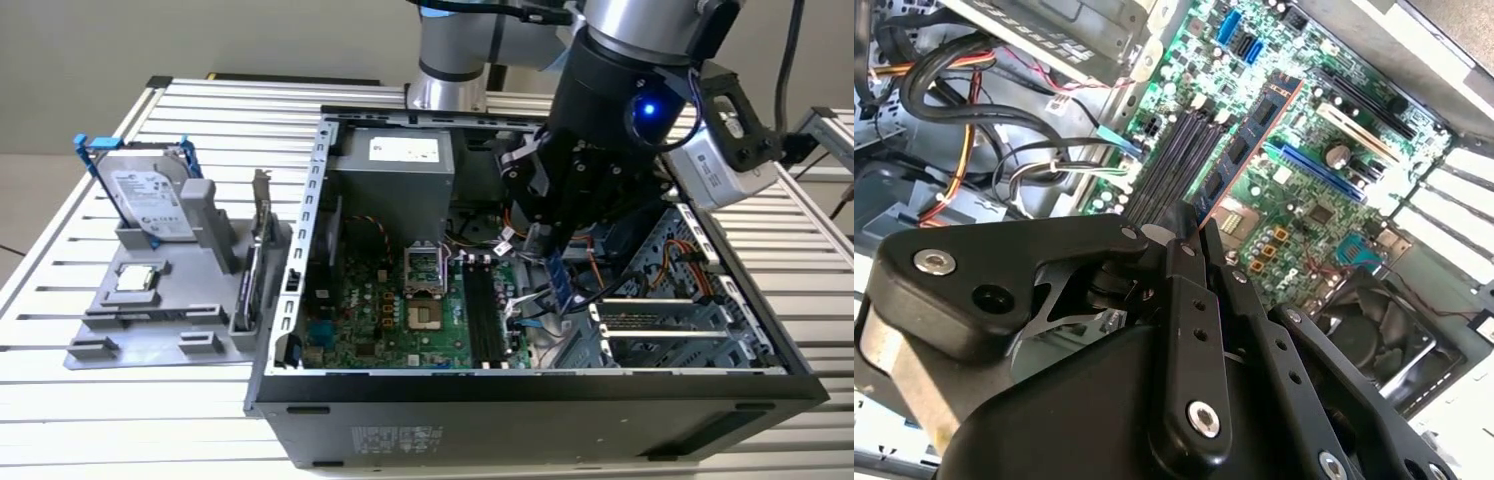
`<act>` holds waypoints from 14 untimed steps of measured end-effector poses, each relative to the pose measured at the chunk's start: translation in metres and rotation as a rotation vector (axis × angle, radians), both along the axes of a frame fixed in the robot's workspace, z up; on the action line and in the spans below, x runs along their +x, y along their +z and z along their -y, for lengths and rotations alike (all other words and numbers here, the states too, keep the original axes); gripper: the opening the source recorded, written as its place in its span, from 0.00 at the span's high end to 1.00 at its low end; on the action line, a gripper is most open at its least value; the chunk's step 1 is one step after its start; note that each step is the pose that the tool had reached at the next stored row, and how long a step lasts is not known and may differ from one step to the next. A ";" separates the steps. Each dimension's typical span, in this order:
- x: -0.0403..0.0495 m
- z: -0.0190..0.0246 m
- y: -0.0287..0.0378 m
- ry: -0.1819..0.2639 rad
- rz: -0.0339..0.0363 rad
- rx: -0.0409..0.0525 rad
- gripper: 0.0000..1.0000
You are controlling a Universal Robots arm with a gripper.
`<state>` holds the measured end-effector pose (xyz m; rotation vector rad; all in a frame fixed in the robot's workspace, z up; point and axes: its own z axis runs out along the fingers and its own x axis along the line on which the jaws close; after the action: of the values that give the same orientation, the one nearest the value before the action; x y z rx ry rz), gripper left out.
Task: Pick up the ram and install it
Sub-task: 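Insert the ram into the slot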
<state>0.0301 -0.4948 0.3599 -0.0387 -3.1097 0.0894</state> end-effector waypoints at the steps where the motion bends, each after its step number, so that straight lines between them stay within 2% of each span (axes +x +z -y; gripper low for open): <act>1: 0.0001 0.0000 -0.0006 0.000 0.0000 0.0017 1.00; 4: 0.0000 0.0000 -0.0023 -0.003 0.0000 0.0061 1.00; 9: 0.0001 0.0001 -0.0040 -0.014 0.0000 0.0243 1.00; 14: 0.0001 0.0001 -0.0059 -0.016 0.0000 0.0257 1.00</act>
<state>0.0301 -0.4948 0.3540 -0.0629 -3.1094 0.0490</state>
